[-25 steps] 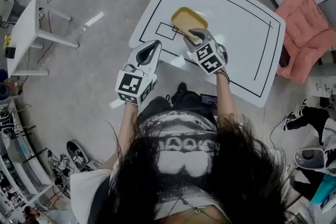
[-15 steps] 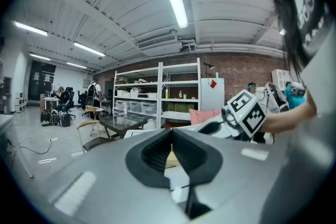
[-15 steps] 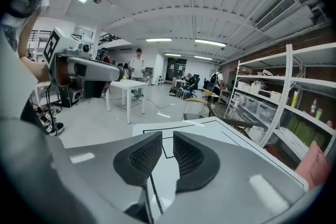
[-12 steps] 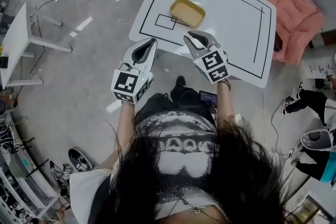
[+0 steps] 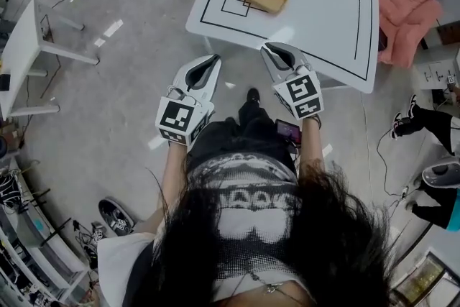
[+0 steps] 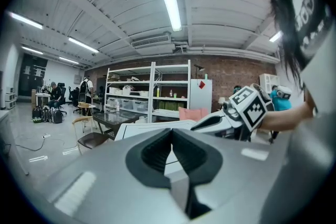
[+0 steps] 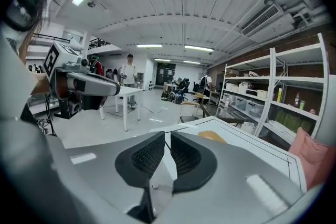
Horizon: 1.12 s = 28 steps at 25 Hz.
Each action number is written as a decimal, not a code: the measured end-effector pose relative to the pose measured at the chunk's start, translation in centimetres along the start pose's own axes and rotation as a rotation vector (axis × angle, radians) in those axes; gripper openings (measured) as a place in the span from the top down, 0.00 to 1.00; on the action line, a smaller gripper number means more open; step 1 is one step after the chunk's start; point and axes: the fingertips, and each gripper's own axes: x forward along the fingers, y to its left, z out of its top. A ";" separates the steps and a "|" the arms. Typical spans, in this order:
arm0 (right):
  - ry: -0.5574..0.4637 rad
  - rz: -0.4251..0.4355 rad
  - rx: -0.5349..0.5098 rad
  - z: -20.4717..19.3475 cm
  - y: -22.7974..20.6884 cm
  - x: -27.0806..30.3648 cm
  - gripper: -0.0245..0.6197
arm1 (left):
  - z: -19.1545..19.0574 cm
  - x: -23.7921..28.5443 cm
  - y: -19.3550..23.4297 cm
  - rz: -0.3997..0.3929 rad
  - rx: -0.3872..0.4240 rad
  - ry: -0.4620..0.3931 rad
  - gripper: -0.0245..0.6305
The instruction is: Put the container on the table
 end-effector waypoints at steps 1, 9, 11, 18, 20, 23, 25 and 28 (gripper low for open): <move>0.004 -0.005 0.003 -0.2 0.5 -0.4 0.90 | -0.2 -0.5 -0.2 -0.004 -0.003 0.002 0.96; 0.011 -0.055 0.026 -1.0 2.3 -4.3 0.93 | -1.5 -2.5 -2.5 -0.043 -0.022 0.012 0.96; 0.006 -0.063 0.032 -1.0 2.5 -5.2 0.94 | -1.4 -2.6 -3.2 -0.055 -0.018 0.007 0.96; 0.000 -0.080 0.025 -2.0 2.2 -8.4 0.95 | -1.0 -2.1 -6.0 -0.075 -0.009 0.002 0.96; 0.003 -0.079 0.026 -2.4 2.1 -9.4 0.95 | -0.9 -1.9 -6.9 -0.078 -0.007 0.005 0.96; 0.001 -0.074 0.020 -2.9 1.8 -11.3 0.95 | -0.7 -1.6 -8.7 -0.077 -0.007 0.006 0.96; -0.001 -0.071 0.014 -3.3 1.5 -12.8 0.95 | -0.7 -1.3 -10.1 -0.072 -0.010 0.009 0.96; -0.013 -0.072 0.003 -3.9 1.3 -15.3 0.96 | -0.7 -1.1 -12.5 -0.067 -0.011 0.018 0.96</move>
